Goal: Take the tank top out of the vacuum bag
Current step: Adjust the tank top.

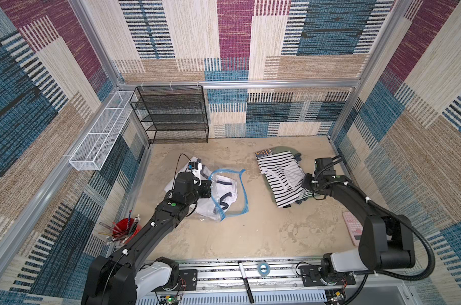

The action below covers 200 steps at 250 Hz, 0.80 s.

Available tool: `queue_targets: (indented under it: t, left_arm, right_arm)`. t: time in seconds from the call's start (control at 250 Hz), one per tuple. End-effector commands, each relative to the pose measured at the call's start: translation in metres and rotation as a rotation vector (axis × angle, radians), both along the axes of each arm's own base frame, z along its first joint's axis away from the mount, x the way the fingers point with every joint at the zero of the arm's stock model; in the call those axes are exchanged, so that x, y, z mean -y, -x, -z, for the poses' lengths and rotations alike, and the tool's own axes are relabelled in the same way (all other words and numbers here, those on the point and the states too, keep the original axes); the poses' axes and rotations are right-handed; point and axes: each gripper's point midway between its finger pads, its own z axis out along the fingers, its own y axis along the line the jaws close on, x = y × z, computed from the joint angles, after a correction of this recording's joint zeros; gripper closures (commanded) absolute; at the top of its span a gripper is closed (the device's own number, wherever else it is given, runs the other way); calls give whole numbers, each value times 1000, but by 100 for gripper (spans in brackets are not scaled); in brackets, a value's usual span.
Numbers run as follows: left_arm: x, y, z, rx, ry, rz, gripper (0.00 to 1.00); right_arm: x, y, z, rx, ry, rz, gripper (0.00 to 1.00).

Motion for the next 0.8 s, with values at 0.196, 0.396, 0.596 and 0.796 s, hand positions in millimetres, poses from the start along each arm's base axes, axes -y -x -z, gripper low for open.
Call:
queue_targets:
  t: [0.196, 0.396, 0.596, 0.796]
  left_arm:
    - [2, 6, -4, 20, 32, 14, 100]
    - [-1, 9, -6, 28, 37, 4, 100]
    - [-2, 11, -5, 33, 39, 3, 100]
    - [-2, 13, -1, 33, 40, 4, 100]
  right_arm:
    - [-18, -14, 3, 102, -117, -18, 59]
    - [-28, -27, -13, 157, -116, -120, 84]
    - [-22, -21, -29, 113, 4, -142, 86]
    - [5, 1, -14, -161, 298, -20, 67]
